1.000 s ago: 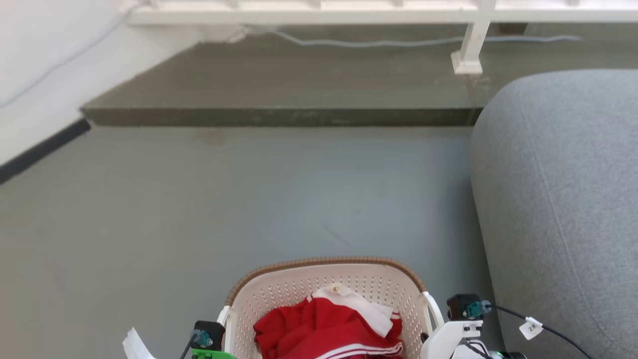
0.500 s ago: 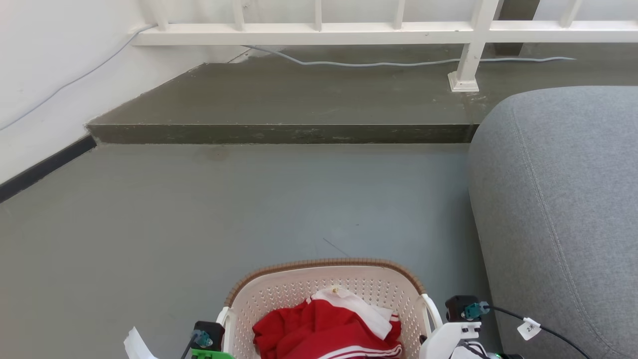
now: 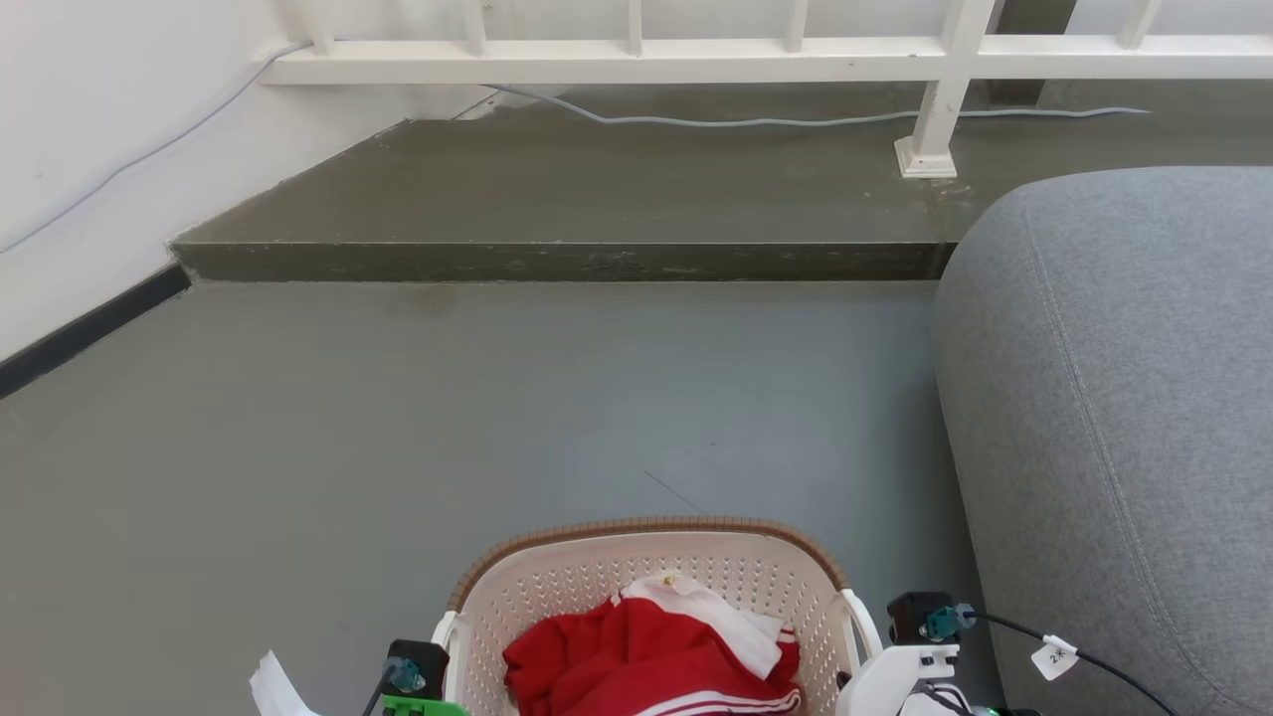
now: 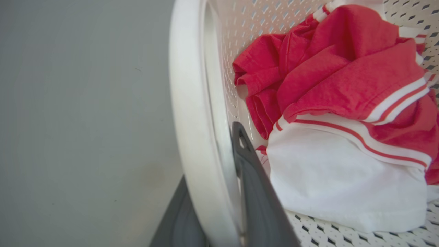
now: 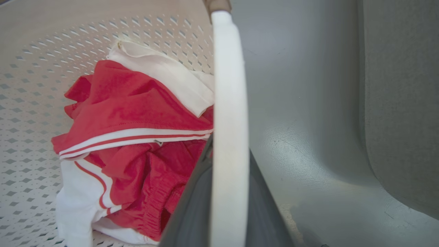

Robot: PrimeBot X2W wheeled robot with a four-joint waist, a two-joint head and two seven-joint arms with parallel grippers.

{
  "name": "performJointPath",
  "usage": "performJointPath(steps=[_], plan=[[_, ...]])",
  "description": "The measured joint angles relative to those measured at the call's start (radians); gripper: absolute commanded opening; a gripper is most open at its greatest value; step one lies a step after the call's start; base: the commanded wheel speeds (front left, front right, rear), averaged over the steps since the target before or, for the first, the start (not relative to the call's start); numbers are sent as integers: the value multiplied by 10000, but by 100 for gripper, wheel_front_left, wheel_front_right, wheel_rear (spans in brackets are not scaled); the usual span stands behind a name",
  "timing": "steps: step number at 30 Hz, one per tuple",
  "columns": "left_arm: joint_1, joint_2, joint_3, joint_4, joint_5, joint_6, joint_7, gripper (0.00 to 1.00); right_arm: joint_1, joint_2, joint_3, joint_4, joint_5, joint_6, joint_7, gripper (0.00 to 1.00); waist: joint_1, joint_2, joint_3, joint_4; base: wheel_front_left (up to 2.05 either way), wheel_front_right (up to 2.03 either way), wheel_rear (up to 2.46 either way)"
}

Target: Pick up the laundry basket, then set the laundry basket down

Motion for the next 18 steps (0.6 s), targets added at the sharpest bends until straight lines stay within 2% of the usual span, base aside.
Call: performJointPath(steps=[18], plan=[[-1, 25, -136, -71, -144, 148, -2, 0, -130, -23, 295, 63, 334, -6, -98, 0, 0, 0, 244, -12, 0, 0, 0]])
